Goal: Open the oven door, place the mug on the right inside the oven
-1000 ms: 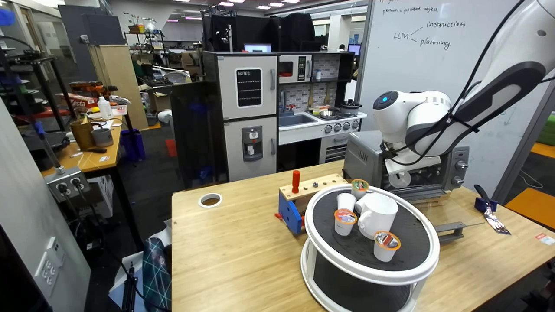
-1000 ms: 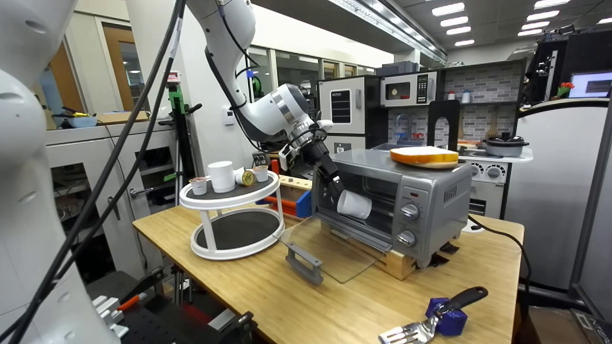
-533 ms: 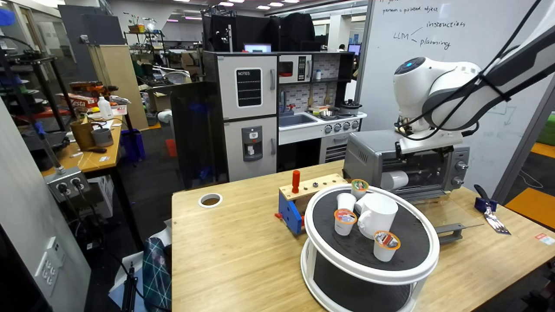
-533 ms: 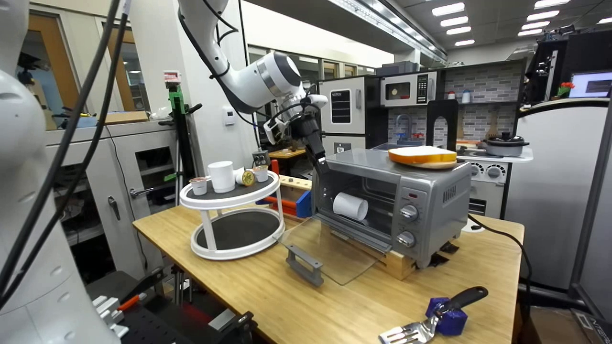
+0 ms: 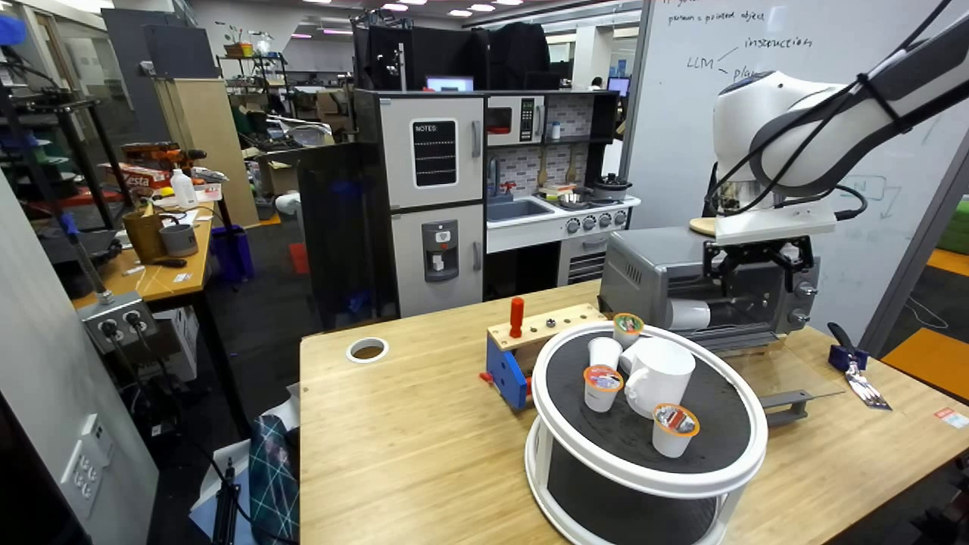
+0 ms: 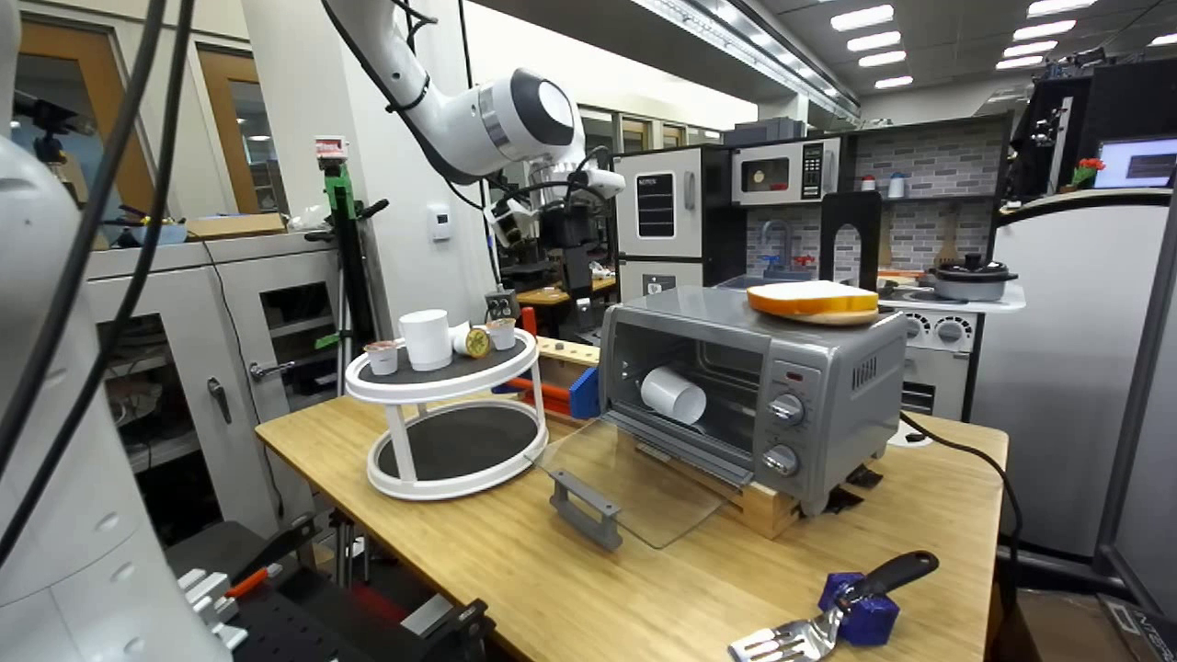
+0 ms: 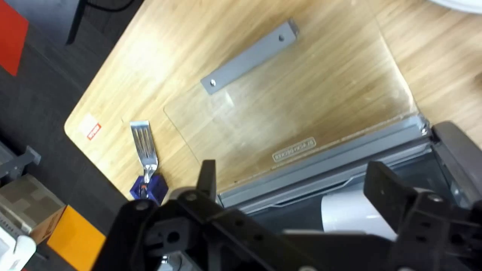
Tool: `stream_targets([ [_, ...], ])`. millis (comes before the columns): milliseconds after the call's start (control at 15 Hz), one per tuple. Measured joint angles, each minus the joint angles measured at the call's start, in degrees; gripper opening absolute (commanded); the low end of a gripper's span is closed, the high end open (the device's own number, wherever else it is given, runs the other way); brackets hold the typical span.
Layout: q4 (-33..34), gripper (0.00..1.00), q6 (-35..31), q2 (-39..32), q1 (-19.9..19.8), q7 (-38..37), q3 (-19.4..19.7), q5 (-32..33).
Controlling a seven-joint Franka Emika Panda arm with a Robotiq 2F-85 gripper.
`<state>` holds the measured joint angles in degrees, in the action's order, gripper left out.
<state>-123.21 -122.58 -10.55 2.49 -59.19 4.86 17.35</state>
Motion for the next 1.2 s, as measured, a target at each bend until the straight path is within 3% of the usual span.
stream_targets([
  [133, -0.6, 0.82, 2.7, 1.5, 0.0, 2.2, -0.2, -4.5],
  [333, -1.5, 0.86, 5.8, 4.5, 0.0, 4.2, -0.4, -9.4],
  [600, -2.6, 0.74, 10.5, 8.8, 0.0, 6.5, -0.7, -16.7],
  [733, -3.3, 0.81, 12.1, 10.3, 0.0, 6.9, -0.8, -19.2],
  [867, -3.9, 0.98, 13.1, 11.2, -0.1, 6.9, -0.8, -20.7],
  [1200, -5.0, 1.00, 13.3, 11.8, -0.4, 6.9, -0.8, -22.3],
])
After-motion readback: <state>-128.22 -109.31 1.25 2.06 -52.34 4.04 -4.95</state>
